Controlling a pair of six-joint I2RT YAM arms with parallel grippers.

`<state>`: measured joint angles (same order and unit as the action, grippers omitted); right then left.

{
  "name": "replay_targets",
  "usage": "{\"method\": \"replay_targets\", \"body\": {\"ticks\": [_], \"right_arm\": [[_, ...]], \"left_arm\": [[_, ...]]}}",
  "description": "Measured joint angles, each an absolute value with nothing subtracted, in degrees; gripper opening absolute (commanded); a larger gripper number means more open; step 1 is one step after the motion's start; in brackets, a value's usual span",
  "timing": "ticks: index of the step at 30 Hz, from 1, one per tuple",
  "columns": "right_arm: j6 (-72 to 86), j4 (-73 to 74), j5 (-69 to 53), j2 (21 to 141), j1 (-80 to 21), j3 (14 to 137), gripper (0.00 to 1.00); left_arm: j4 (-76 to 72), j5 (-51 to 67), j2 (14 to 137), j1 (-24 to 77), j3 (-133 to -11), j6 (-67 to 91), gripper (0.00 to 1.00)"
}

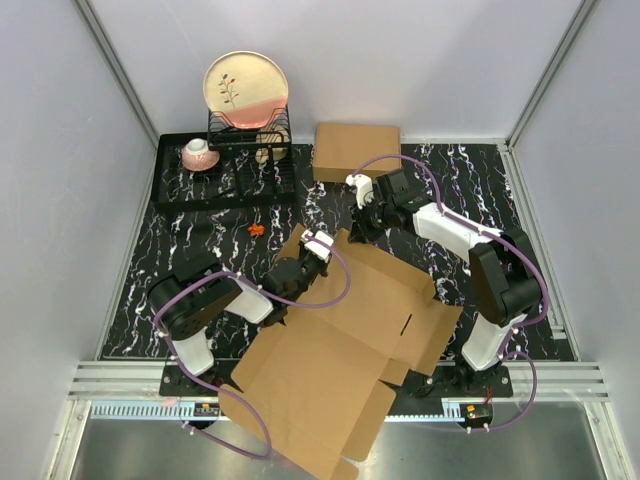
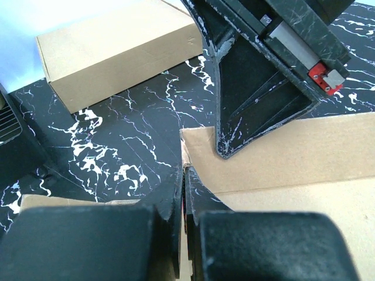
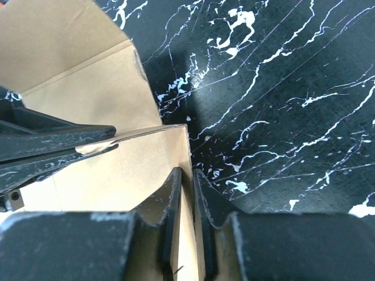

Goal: Fold the paper box

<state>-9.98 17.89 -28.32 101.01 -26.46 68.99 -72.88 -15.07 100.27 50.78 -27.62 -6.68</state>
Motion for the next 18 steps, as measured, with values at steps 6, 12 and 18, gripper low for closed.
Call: {"method": "replay_targets", "body": {"ticks": [6,12,18], "right_arm": [[-9.04,17.93,-29.08,101.01,-26.48,68.99,0.00],[-9.93,20.05,-21.34,100.77,-26.70,68.97,0.00],[-11.49,21.52,-8.49,97.32,-28.27,68.73,0.00]], "left_arm": [[-72.25,-15.73,100.33,50.78,-27.62,-6.98,0.23],[-72.18,-19.20,99.33,50.98,-27.75,-6.83,0.99],[-67.99,-23.51,84.55,51.29,-29.23,-5.69,0.99]]}}
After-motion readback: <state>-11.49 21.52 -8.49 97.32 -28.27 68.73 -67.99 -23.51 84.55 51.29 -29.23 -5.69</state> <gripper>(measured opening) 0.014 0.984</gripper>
